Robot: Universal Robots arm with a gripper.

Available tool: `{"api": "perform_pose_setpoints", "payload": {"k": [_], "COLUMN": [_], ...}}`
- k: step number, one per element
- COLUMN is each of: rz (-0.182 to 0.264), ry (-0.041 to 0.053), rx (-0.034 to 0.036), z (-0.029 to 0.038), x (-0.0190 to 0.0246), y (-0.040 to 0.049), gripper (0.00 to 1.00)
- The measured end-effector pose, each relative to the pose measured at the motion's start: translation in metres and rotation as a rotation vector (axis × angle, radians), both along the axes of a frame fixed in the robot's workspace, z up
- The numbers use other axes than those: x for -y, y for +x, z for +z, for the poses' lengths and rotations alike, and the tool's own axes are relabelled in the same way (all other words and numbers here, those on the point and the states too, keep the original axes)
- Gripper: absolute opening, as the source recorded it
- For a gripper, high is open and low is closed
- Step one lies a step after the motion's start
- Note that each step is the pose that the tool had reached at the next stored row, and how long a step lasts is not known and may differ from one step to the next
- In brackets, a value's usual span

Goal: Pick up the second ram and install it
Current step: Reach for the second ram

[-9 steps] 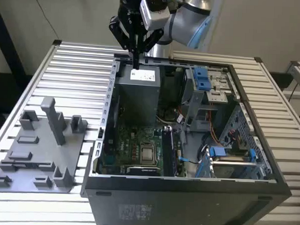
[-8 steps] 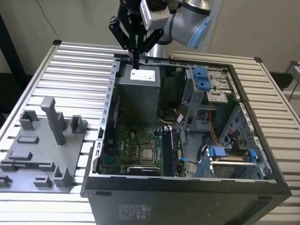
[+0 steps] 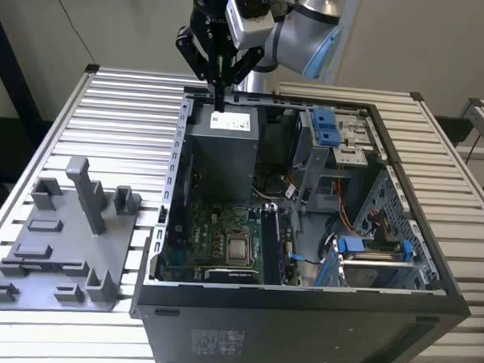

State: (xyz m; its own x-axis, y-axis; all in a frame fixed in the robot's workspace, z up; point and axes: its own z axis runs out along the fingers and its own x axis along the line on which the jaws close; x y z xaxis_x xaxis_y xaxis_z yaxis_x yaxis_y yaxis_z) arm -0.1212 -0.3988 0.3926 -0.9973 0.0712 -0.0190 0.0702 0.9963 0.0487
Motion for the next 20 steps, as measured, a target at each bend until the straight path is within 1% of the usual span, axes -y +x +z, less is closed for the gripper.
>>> {"api": "perform_pose_setpoints", "payload": {"k": [5,12,20], "rz": [0.0,0.0,0.0], "ry": [-0.0001,0.0001,0.0001], "rx": [0.0,0.0006,0.0003], "z": [0.0,0.0,-0.0001], "x": [0.0,0.0,0.0], "y": [-0.0007,-0.0128,-0.0222], "gripper": [0.11,0.11,0.11]}}
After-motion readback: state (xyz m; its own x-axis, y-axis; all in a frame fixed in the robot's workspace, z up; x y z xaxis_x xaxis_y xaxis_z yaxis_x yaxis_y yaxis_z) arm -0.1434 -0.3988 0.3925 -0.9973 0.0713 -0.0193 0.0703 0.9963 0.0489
